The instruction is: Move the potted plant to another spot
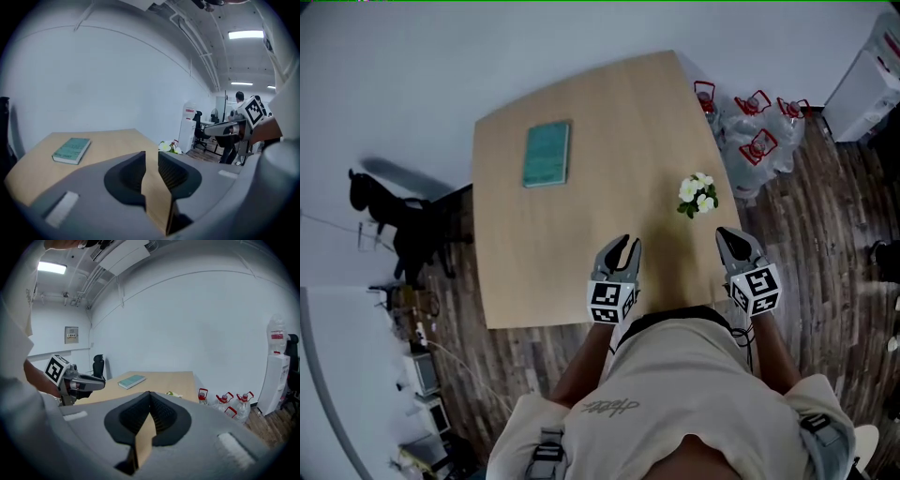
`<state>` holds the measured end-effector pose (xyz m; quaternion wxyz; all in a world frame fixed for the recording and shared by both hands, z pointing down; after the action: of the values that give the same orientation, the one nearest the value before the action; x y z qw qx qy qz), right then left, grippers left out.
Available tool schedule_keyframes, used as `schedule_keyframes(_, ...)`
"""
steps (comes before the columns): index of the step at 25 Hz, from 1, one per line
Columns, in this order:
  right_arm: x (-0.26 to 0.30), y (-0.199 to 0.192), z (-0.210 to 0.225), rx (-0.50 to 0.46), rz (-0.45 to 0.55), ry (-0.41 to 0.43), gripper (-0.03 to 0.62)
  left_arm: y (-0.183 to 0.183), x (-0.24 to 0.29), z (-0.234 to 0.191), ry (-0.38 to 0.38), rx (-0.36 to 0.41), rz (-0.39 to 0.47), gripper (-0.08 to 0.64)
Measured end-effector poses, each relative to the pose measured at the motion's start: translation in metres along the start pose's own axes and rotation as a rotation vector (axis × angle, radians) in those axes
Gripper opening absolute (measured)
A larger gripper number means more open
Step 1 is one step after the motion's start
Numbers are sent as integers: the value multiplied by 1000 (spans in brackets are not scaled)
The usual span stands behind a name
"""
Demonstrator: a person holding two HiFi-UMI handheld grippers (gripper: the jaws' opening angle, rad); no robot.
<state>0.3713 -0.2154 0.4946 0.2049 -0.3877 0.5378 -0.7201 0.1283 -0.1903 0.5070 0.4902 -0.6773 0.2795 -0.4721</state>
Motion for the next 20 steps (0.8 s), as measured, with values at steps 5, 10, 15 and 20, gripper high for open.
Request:
schedule_keyframes(5,7,11,-21,-23,23,0,3,5,-29,-19,37,-37,59,15)
schedule_keyframes(10,3,23,-41,-79,34,14,3,11,-44,-36,79,-50,89,15)
schedule_keyframes(15,1,39,-48,-97,77,16,3,22,-51,-52,108,-25,105,15)
schedule_keyframes(20,-2,60,-54,-99,138,8,3,41,-60,-69,142,52,100,15)
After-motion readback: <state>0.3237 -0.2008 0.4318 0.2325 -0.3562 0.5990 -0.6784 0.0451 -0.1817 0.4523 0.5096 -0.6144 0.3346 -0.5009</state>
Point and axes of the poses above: the fingertips, and each gripper's own axes: x forward along the fingers, z to its right, y out of its top, the point moved 5 cm from there along -x, backward along the fingers, and after that the axes turned 1 degree about -z, right-handed, at the moved point
